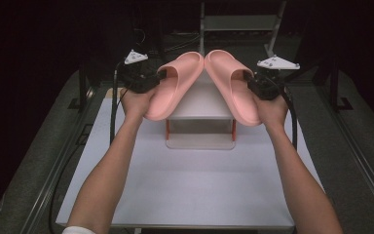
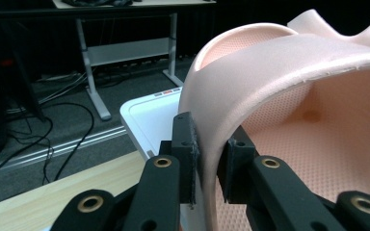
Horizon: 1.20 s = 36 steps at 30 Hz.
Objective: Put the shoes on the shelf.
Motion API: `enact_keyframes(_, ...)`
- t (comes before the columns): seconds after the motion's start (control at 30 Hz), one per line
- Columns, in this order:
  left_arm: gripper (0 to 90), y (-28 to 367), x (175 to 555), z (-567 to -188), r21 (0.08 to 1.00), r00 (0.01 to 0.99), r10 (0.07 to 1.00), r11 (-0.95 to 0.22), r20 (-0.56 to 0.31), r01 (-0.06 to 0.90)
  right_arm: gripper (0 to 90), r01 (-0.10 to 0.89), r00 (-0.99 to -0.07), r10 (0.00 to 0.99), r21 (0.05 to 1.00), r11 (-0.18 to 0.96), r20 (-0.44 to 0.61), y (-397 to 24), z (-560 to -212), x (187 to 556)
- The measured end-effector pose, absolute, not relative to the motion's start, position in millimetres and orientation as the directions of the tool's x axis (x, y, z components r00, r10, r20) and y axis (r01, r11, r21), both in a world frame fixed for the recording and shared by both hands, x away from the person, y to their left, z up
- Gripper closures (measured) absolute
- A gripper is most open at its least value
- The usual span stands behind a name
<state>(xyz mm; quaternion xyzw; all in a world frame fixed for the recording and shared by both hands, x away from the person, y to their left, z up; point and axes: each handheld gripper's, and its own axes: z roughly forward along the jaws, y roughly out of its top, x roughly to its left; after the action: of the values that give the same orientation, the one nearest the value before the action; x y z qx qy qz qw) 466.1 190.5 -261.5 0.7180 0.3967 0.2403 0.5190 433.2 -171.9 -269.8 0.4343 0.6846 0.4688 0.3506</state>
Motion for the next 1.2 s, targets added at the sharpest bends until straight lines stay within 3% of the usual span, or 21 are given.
enact_keyframes(0.27, 73.9, 185.7, 467.5, -259.9, 0.934, 0.564, 0.823, -0.148, -0.065, 0.325, 80.3, 0.289, -0.365, 0.929, 0.94, 0.182, -0.067, -164.9, -271.3, 436.9)
enact_keyframes(0.93, 65.8, 174.2, 477.7, -270.3, 0.919, 0.554, 0.815, -0.072, -0.17, 0.387, 75.4, 0.374, -0.343, 0.939, 0.918, 0.131, 0.005, -157.6, -271.4, 451.4)
enact_keyframes(1.2, 58.1, 164.5, 479.5, -270.0, 0.914, 0.566, 0.804, -0.072, -0.184, 0.399, 70.3, 0.403, -0.337, 0.941, 0.905, 0.136, 0.008, -151.1, -274.8, 456.0)
